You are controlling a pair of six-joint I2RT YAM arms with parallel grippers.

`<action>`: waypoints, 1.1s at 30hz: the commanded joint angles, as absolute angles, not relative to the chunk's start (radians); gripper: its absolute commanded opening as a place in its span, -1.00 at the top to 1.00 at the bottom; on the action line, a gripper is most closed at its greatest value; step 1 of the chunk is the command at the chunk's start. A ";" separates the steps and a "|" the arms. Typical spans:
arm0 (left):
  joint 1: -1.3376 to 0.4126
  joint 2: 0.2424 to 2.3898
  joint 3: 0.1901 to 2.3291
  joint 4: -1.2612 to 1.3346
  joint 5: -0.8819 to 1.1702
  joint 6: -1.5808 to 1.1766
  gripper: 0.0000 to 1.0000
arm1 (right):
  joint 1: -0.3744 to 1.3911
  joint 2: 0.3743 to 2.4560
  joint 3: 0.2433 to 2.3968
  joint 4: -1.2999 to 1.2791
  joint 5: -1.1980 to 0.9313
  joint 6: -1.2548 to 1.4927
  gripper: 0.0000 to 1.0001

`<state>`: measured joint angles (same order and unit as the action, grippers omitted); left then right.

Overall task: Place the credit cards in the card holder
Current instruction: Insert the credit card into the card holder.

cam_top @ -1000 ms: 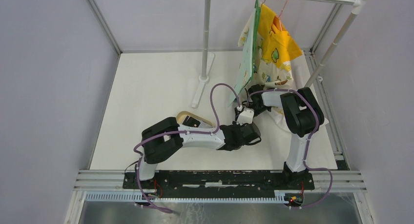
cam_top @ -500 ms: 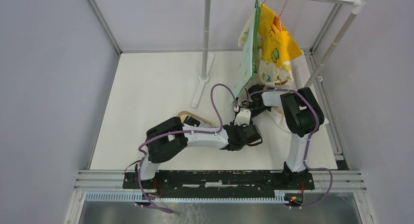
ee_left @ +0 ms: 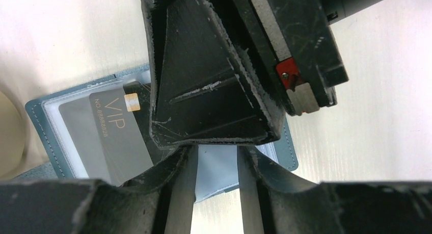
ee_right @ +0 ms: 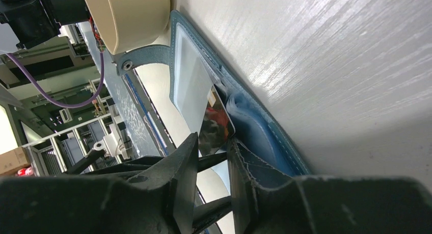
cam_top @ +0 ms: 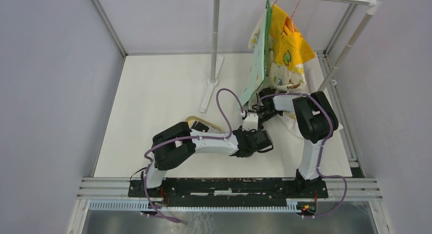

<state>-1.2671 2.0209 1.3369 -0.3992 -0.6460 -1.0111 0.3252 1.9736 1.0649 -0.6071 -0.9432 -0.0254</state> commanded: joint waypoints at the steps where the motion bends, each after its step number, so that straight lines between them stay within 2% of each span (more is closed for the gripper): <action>1: -1.225 2.019 1.338 -0.458 -0.733 -1.062 0.16 | 0.333 1.962 1.077 -0.577 -0.858 -0.100 0.28; 8: -1.210 2.000 1.310 -0.447 -0.726 -1.062 0.10 | 0.319 1.931 1.086 -0.599 -0.894 -0.128 0.14; 21: -1.197 1.946 1.261 -0.384 -0.698 -1.021 -0.01 | 0.304 1.874 1.074 -0.610 -0.949 -0.175 0.11; 33: -1.197 1.892 1.227 -0.397 -0.727 -1.014 0.00 | 0.284 1.809 1.045 -0.587 -0.989 -0.209 0.11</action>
<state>-1.2118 1.9514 1.2369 -0.3656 -0.6567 -1.0374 0.2951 1.8763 1.0657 -0.5884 -0.9436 -0.1654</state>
